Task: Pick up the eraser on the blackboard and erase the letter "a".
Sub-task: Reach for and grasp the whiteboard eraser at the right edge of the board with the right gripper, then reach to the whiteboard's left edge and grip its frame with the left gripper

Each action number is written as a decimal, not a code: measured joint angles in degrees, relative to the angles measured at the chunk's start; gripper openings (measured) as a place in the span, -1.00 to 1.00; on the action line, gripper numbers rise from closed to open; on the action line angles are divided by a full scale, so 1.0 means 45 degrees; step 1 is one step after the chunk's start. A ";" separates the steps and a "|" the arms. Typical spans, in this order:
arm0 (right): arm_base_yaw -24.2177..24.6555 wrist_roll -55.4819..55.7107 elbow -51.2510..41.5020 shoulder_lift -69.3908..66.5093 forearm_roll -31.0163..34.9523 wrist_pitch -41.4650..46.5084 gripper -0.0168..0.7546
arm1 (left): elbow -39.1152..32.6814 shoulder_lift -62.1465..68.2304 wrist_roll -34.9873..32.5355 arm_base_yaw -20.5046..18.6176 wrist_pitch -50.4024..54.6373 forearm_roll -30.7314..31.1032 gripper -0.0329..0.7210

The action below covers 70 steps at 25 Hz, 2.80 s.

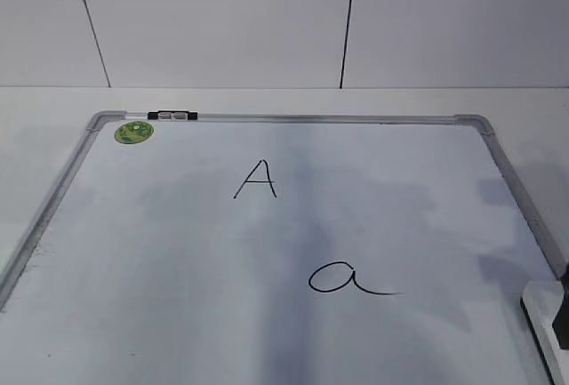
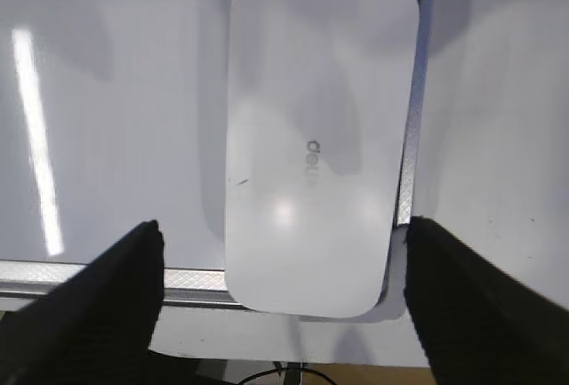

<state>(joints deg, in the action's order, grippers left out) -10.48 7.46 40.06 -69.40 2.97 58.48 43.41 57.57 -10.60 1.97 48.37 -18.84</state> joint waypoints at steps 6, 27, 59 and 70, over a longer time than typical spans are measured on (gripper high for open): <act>0.0000 0.0235 0.0000 -0.0936 -0.0024 -0.0360 0.78 | 0.0000 0.0416 0.0000 0.0000 -0.0139 -0.0029 0.16; 0.0000 0.0786 0.0000 -0.2208 -0.0734 -0.1284 0.77 | 0.0000 0.0416 0.0000 0.0000 -0.0364 -0.0057 0.16; 0.0000 0.0945 0.0077 -0.3098 -0.0660 -0.1382 0.75 | 0.0000 0.0416 0.0000 0.0000 -0.0655 -0.0090 0.16; 0.0000 0.0945 0.0086 -0.3397 -0.0660 -0.1364 0.72 | 0.0000 0.0416 0.0000 0.0000 -0.0655 -0.0090 0.16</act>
<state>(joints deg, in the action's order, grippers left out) -10.48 11.72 40.44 -84.68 0.00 52.34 43.41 59.45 -10.60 1.97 45.43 -19.24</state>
